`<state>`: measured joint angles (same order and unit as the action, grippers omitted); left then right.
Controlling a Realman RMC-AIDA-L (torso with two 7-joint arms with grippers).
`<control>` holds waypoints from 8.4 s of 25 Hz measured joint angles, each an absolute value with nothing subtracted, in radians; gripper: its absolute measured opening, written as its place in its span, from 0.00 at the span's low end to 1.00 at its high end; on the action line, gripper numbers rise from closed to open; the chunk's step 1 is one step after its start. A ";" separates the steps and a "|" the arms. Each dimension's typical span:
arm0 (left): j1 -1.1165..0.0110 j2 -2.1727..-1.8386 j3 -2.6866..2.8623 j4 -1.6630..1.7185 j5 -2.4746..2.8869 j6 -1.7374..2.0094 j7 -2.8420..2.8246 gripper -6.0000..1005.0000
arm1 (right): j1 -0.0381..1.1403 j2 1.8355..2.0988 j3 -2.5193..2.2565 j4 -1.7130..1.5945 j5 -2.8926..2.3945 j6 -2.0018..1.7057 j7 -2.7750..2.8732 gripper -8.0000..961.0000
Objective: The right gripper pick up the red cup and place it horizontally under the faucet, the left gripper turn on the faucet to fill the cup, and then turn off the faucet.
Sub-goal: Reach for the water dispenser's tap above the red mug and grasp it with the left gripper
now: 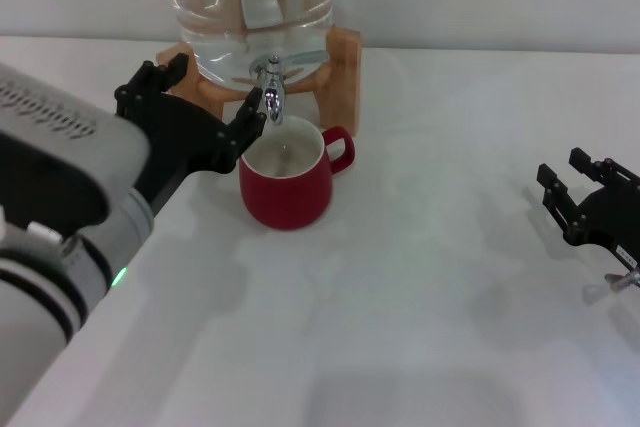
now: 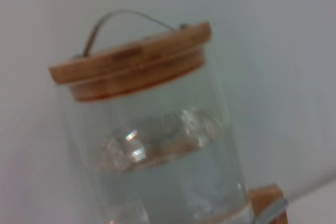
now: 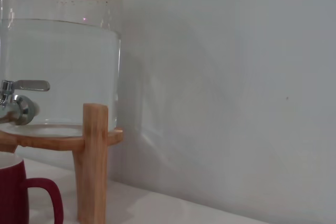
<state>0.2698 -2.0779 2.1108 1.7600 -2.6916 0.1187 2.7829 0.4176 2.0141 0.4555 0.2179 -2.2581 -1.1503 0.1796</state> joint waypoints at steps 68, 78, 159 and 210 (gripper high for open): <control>-0.072 -2.101 1.544 0.575 -2.930 -1.652 2.825 0.88 | 0.454 2.022 0.465 0.215 -2.247 -1.106 0.186 0.42; -0.143 -2.108 1.396 0.461 -2.932 -1.774 2.794 0.88 | 0.456 2.022 0.478 0.216 -2.246 -1.100 0.186 0.42; 0.014 -2.078 1.559 1.797 -0.931 -0.908 0.881 0.87 | 0.460 2.025 0.471 0.239 -2.257 -1.075 0.187 0.41; -0.389 -2.078 1.439 1.508 -1.054 -1.062 1.107 0.87 | 0.458 2.025 0.470 0.247 -2.257 -1.081 0.187 0.42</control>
